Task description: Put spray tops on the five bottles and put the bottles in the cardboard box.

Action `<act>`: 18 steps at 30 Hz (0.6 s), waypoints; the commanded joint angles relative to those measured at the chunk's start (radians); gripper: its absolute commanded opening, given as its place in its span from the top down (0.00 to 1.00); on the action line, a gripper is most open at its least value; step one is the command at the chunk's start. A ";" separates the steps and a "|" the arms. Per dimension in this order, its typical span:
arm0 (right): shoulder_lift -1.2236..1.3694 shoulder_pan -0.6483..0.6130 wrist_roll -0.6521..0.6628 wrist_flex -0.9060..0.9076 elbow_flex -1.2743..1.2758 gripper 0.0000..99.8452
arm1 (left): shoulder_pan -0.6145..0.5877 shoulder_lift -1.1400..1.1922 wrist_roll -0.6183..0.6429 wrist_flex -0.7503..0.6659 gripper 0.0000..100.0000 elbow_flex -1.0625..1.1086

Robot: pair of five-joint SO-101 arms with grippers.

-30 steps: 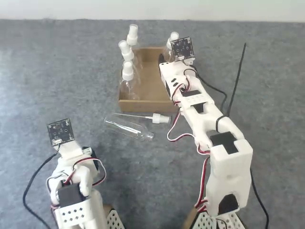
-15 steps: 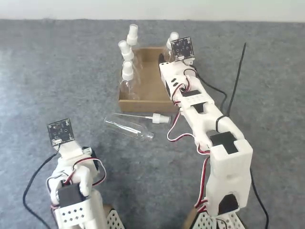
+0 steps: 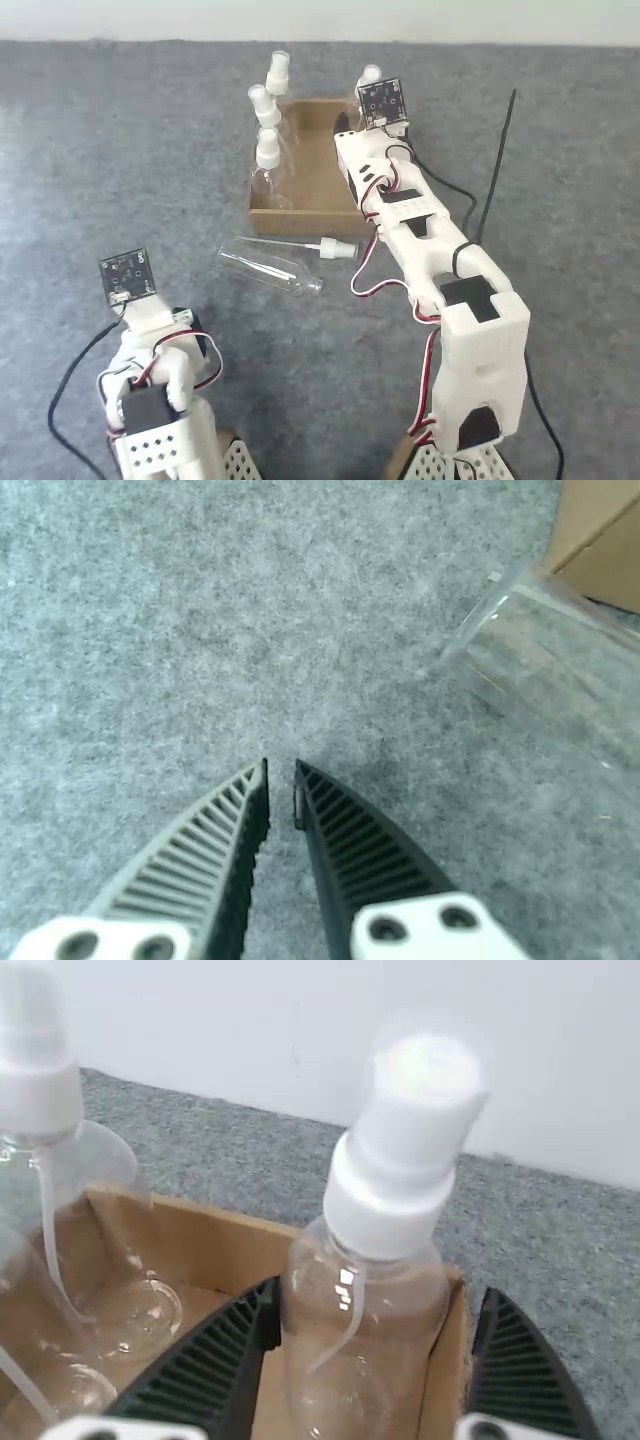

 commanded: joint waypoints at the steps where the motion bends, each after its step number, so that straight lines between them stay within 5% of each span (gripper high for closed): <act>1: -0.024 0.012 0.011 -0.018 -0.049 0.74 | -0.005 -0.017 -0.002 0.005 0.96 -0.010; 18: -0.027 0.005 0.014 -0.018 -0.028 0.64 | -0.005 -0.017 -0.002 0.005 0.96 -0.010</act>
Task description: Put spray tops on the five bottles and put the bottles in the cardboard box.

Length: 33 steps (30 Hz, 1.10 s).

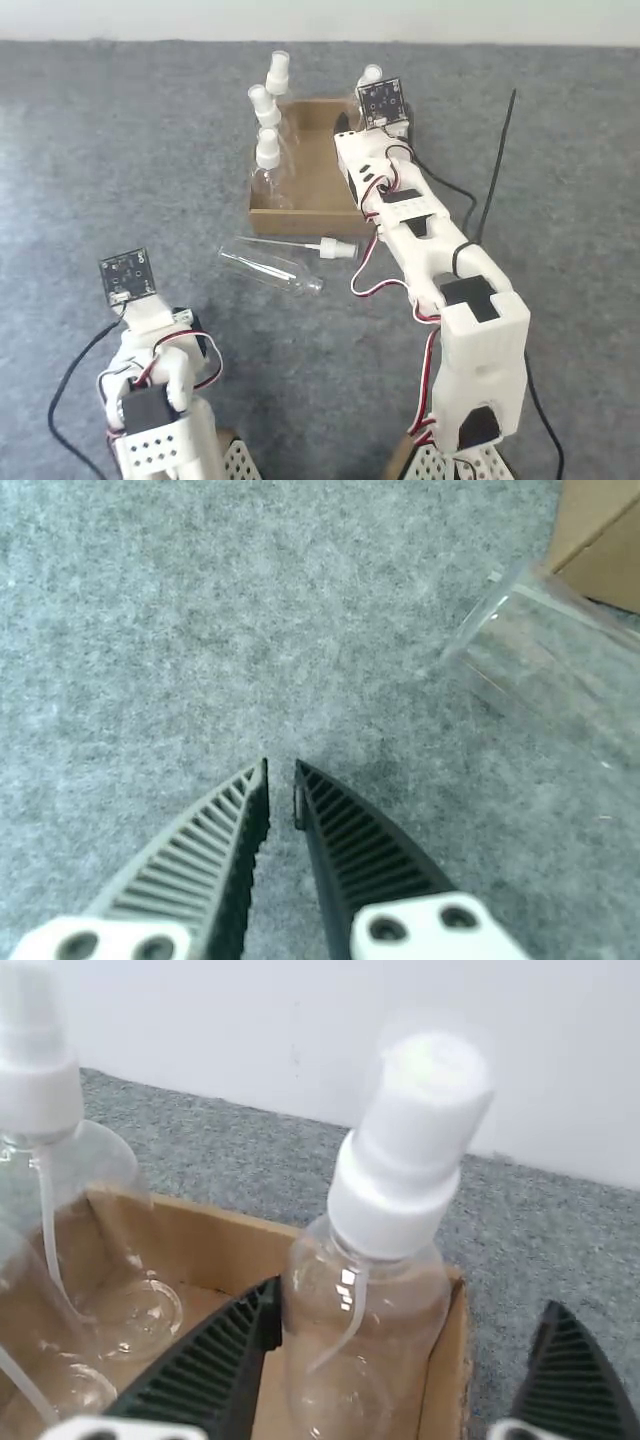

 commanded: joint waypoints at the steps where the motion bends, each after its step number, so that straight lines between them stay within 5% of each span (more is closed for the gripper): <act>1: -0.027 0.005 0.012 -0.018 -0.028 0.64 | -0.005 -0.017 -0.002 0.005 0.96 -0.010; 22: -0.240 -0.036 0.009 -0.013 0.186 0.64 | -0.005 -0.017 -0.002 0.005 0.96 -0.010; 33: -0.453 -0.042 0.008 0.191 0.296 0.64 | -0.005 -0.017 -0.002 0.005 0.96 -0.010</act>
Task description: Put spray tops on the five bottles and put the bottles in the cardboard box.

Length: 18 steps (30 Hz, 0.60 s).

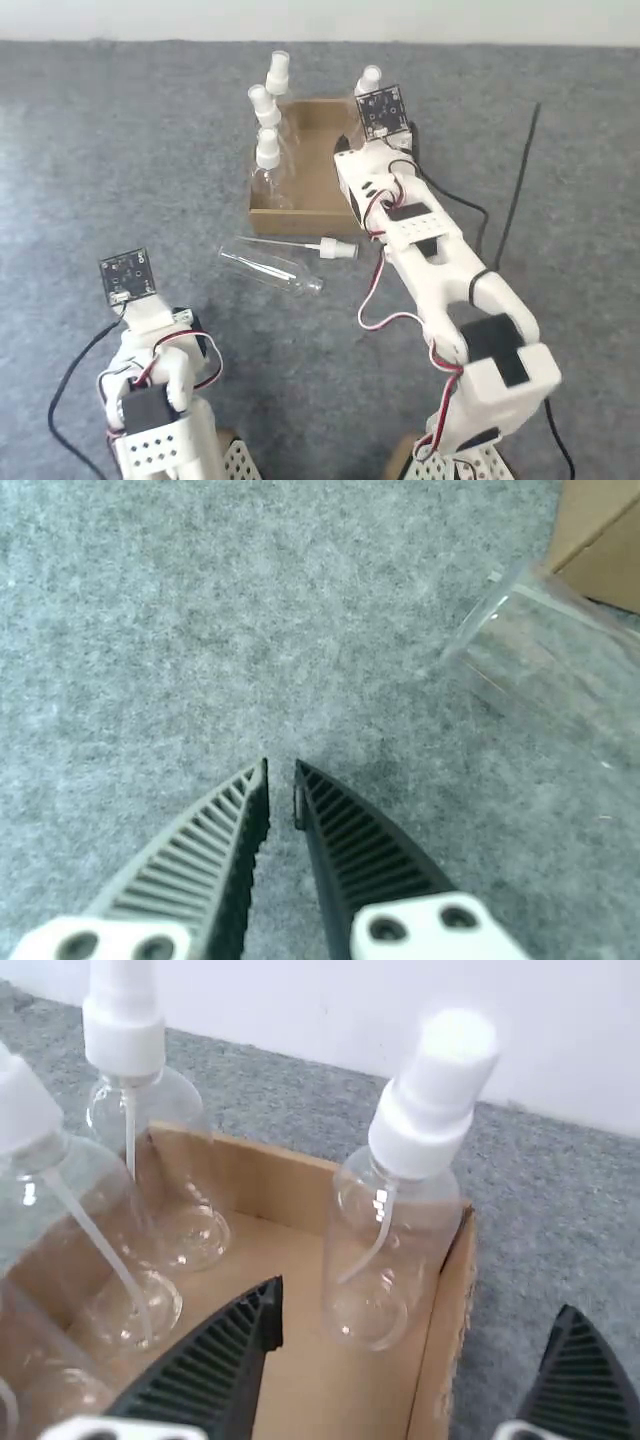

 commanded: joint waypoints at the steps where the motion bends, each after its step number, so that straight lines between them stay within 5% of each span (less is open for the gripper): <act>1: -0.124 -0.013 0.008 0.015 0.018 0.64 | -0.005 -0.017 -0.002 0.005 0.96 -0.010; 11: -0.311 -0.015 0.009 0.018 0.161 0.65 | -0.005 -0.017 -0.002 0.005 0.96 -0.010; 18: -0.470 -0.048 0.009 0.166 0.189 0.77 | -0.005 -0.017 -0.002 0.005 0.96 -0.010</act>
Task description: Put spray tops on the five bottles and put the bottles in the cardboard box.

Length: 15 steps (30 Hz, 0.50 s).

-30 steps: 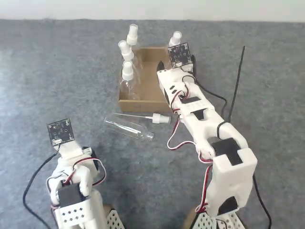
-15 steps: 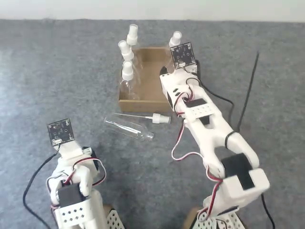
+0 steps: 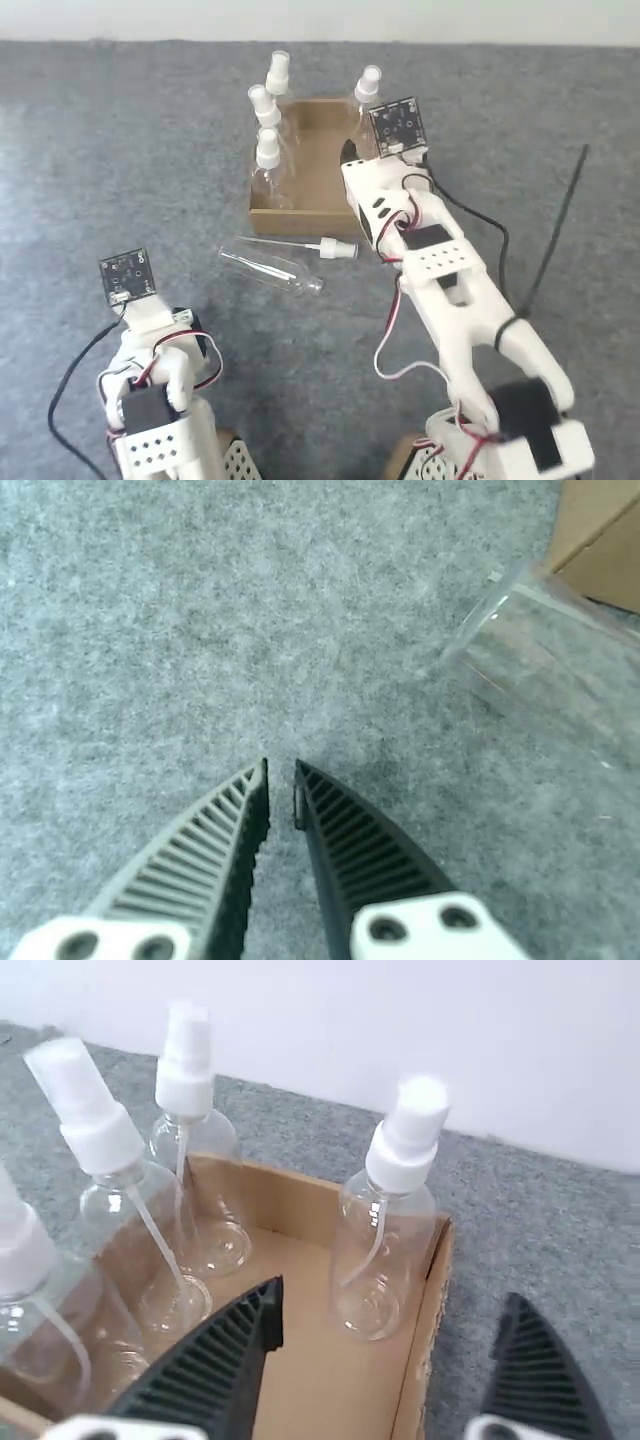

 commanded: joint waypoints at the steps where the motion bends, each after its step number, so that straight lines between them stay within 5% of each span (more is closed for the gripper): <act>1: -0.136 -0.042 0.009 0.101 -0.012 0.76 | -0.005 -0.017 -0.002 0.005 0.96 -0.010; 15: -0.483 -0.153 0.009 0.464 -0.012 0.77 | -0.005 -0.017 -0.002 0.005 0.96 -0.010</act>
